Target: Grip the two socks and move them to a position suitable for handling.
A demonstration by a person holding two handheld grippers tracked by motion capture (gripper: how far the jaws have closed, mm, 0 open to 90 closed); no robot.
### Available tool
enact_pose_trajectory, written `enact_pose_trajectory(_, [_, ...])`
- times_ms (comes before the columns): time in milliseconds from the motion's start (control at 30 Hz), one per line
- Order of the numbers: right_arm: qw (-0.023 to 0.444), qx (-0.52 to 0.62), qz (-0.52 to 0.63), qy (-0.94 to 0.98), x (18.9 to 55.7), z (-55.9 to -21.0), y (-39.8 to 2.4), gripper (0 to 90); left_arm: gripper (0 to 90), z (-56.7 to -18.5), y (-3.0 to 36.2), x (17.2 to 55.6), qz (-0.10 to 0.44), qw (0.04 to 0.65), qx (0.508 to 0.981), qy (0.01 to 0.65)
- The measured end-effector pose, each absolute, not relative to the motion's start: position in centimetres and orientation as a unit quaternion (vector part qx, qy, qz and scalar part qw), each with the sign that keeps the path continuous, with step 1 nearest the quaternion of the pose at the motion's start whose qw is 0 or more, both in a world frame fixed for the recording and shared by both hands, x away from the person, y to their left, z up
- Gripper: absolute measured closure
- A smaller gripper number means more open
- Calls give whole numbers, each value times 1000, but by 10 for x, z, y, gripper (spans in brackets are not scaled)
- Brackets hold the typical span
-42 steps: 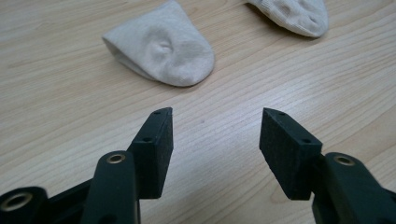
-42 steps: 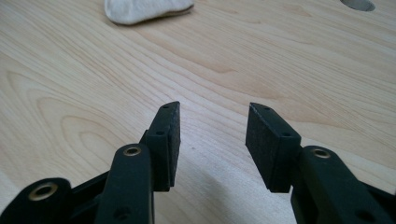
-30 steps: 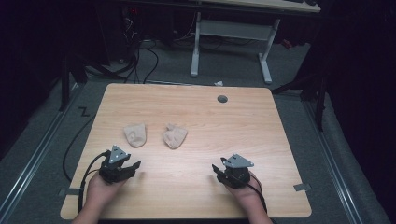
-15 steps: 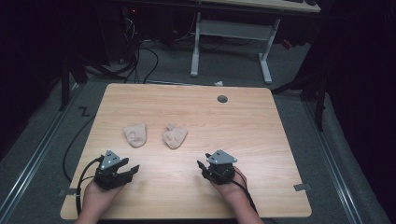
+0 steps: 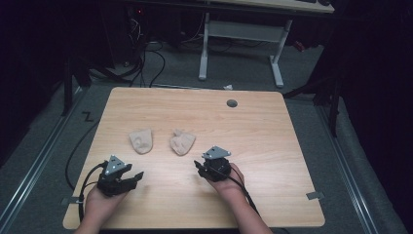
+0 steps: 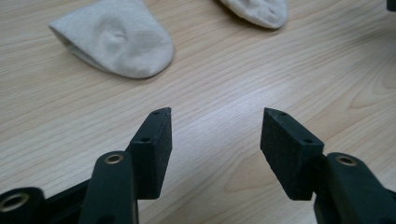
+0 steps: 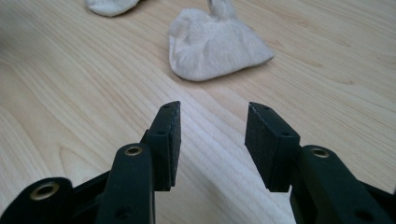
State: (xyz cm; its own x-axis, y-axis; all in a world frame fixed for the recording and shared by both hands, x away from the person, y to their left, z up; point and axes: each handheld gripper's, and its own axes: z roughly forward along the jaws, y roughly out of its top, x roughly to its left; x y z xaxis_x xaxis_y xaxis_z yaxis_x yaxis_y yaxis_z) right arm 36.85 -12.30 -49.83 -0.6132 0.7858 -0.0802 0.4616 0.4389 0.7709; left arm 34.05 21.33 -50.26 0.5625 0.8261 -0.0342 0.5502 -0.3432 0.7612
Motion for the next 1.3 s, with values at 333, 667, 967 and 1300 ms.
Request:
enact_pose_trajectory(333, [213,376,376,820,384,-490,-106,604,455,-503,224,347,175,383,786,452])
enact_pose_trajectory(667, [200,384,364,825,419,-487,-94,900,447,-500,218,344,179,387,794,432])
enact_pose_trajectory(967, [189,397,346,829,463,-493,-85,895,447,-500,219,345,176,390,795,430])
enact_pose_trajectory(1300, [184,412,345,823,485,-497,-73,892,446,-501,219,346,170,392,797,427])
